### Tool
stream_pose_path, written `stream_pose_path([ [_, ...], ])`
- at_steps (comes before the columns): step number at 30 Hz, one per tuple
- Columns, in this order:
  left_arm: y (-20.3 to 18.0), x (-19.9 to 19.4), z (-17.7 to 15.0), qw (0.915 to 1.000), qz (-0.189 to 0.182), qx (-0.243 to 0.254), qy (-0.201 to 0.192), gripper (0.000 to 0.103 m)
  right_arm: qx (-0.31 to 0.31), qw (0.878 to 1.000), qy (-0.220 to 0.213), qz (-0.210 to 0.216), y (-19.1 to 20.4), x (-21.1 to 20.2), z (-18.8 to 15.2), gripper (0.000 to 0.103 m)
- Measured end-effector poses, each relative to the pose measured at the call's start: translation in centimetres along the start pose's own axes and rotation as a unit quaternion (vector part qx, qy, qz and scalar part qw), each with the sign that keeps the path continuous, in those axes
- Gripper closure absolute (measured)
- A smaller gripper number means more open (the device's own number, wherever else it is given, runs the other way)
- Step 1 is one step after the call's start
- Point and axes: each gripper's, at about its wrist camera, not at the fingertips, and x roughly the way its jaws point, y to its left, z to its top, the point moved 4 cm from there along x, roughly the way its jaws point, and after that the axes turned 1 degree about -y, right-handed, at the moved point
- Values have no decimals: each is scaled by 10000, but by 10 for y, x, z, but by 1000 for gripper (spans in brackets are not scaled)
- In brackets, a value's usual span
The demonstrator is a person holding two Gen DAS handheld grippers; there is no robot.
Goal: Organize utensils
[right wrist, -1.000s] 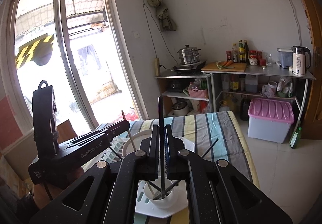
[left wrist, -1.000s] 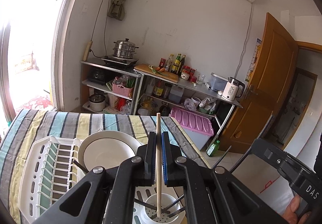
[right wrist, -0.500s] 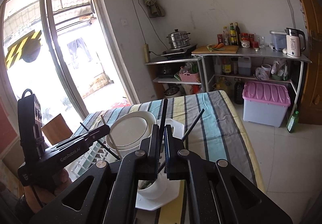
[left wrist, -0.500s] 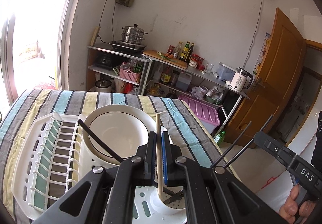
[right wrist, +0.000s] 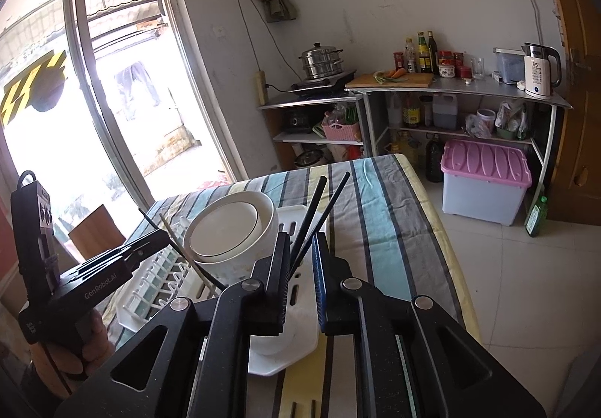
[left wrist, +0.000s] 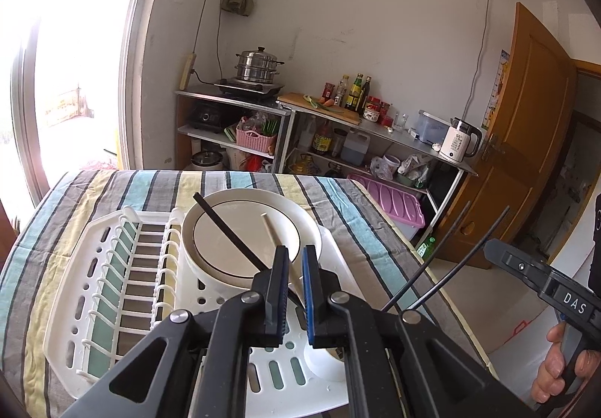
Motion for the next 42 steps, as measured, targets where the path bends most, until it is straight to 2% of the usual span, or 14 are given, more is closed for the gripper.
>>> stream_pose_path([
  [4,-3,-10,-3,9999,28,105,-15,91,-45,10000,-12,-30,0,-6,-4,89],
  [11,-6,-46,-19,9995,90,299,-91,90,-253,9996,-88,4,10,-34,-23,88],
  [17,-8,-89,-54,9985,132,516,-93,90,-461,9988,-115,151,22,-64,-56,88],
  [25,-7,-134,-114,9983,103,559,108,90,-634,9975,-25,320,32,-94,-102,88],
  [32,-11,-161,-148,9980,106,598,193,90,-509,9977,183,402,29,-108,-137,88],
  [36,-10,-173,-164,9980,132,582,200,90,-562,9976,247,307,29,-114,-151,88],
  [42,-10,-176,-185,9977,17,506,441,90,-565,9973,367,308,29,-113,-164,88],
])
